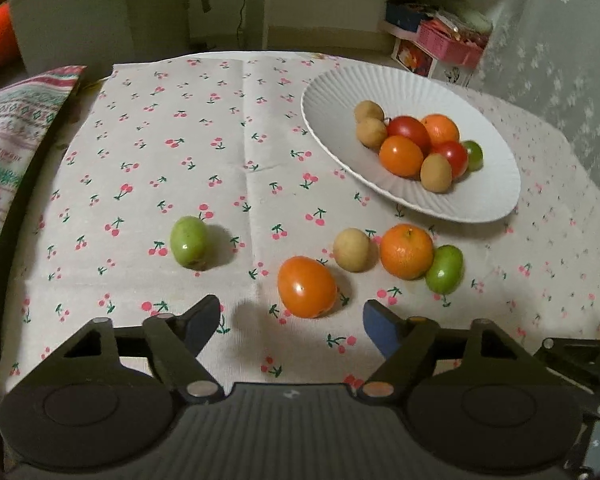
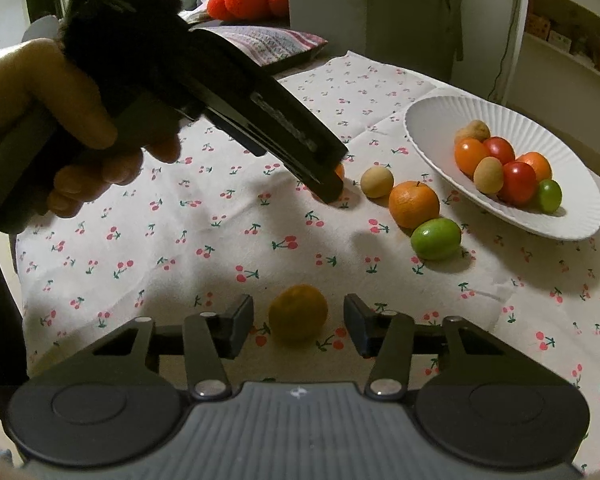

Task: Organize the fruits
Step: 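Grasp a brownish round fruit with the right gripper while the left gripper grasps an orange tomato, then carry the orange tomato and brownish fruit over the white plate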

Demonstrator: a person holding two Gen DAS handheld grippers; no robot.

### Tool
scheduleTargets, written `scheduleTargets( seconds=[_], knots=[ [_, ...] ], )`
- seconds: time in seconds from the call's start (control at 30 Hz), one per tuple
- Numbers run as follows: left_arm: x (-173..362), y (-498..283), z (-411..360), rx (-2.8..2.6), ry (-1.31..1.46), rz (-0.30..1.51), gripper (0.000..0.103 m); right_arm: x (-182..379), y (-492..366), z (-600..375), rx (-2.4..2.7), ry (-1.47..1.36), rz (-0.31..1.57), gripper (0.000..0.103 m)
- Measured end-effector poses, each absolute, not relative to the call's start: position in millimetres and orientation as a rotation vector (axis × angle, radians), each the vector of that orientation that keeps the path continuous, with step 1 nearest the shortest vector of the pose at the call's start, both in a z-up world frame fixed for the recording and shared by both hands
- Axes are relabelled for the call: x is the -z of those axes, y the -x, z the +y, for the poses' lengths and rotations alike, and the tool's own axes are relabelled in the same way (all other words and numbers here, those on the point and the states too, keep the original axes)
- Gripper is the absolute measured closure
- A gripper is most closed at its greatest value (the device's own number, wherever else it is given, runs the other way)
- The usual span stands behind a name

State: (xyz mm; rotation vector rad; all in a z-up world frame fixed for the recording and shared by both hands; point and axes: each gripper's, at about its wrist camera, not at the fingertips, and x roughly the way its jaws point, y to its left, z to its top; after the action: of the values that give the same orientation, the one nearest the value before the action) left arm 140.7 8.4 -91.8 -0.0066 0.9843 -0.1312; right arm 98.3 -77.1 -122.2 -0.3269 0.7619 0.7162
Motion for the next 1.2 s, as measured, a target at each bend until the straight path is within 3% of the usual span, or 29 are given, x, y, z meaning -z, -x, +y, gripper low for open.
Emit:
scheduleTargets(
  seconds=[0.1,0.13,0.17,0.3,1.2],
  knots=[
    [97,-144,4,0.14,-0.033,0.974,0.05,123,-96,-76,-0.72,0.333,0.753,0.072],
    [98,-145,3,0.148,-0.054,0.971,0.059,122,-96,-77,-0.717,0.338,0.746,0.075],
    [99,-146,2,0.16,-0.066,0.971,0.069,122,-96,-77,-0.718,0.339,0.742,0.075],
    [100,-146,2,0.193,-0.071,0.964,0.085,120,-94,-78,-0.71,0.343,0.721,0.075],
    [79,-137,4,0.228,0.034,0.892,0.086,112,-91,-81,-0.678,0.346,0.649,0.076]
  ],
)
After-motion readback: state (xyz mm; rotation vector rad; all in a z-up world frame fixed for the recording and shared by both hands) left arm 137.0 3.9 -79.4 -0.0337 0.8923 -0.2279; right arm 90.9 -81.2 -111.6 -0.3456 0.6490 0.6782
